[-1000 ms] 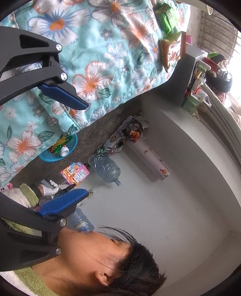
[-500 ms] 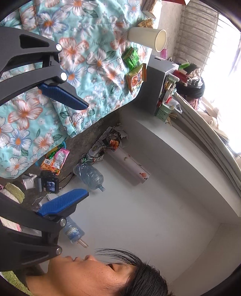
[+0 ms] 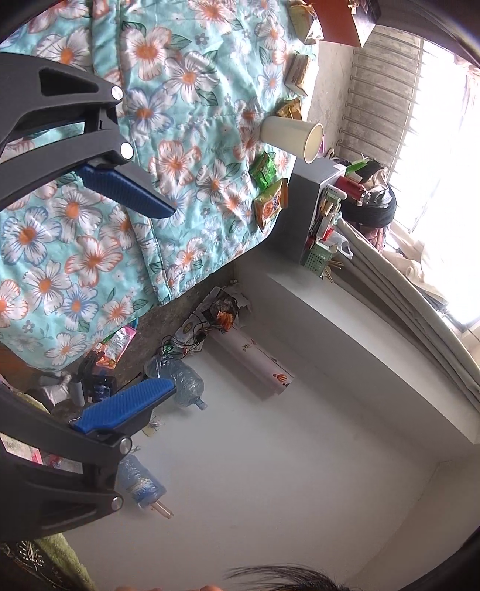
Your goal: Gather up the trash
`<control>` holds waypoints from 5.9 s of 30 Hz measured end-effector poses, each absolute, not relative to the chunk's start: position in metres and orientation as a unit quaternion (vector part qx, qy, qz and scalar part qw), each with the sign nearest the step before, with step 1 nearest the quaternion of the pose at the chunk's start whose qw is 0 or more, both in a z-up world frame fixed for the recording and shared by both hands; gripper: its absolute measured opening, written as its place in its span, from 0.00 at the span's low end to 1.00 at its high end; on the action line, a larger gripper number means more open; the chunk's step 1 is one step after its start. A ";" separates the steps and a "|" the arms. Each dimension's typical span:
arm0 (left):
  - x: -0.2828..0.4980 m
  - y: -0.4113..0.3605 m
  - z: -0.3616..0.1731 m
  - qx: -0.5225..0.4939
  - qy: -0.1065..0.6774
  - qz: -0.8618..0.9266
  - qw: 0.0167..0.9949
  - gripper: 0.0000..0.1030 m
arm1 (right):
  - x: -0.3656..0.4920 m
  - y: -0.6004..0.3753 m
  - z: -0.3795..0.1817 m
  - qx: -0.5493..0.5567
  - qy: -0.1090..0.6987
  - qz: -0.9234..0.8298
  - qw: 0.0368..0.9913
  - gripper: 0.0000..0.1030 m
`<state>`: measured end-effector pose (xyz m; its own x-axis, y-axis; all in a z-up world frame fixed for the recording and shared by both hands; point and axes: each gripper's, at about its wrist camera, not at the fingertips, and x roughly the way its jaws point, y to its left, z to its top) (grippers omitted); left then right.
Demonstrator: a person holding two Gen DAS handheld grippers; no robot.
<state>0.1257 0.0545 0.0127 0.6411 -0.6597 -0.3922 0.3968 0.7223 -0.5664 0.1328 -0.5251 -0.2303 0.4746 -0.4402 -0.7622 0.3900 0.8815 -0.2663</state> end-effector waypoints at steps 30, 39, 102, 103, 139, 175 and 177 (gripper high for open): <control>0.006 0.125 0.033 -0.120 0.325 -0.069 0.936 0.95 | -0.047 -0.298 0.098 0.197 0.179 -0.108 0.958 0.92; 0.000 0.094 0.008 -0.065 0.358 -0.009 0.931 0.95 | -0.001 -0.203 0.065 0.130 0.258 -0.066 0.955 0.92; 0.008 -0.015 0.003 -0.032 0.434 -0.033 0.900 0.95 | -0.019 -0.241 0.022 0.072 0.397 -0.131 0.906 0.92; 0.008 -0.015 0.003 -0.032 0.434 -0.032 0.900 0.95 | -0.019 -0.241 0.022 0.072 0.397 -0.131 0.905 0.92; 0.007 -0.013 0.001 -0.032 0.433 -0.033 0.900 0.95 | -0.019 -0.240 0.022 0.070 0.400 -0.130 0.905 0.92; 0.000 -0.010 0.002 -0.033 0.428 -0.028 0.903 0.95 | -0.018 -0.238 0.024 0.069 0.400 -0.127 0.905 0.92; 0.001 -0.010 0.002 -0.034 0.429 -0.028 0.902 0.95 | -0.018 -0.237 0.024 0.069 0.401 -0.127 0.905 0.92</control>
<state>0.0012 -0.0100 0.0021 0.6307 -0.0794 -0.7719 0.0219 0.9962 -0.0846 -0.0185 -0.2373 0.0238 0.6471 -0.1738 -0.7423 0.2842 0.9585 0.0234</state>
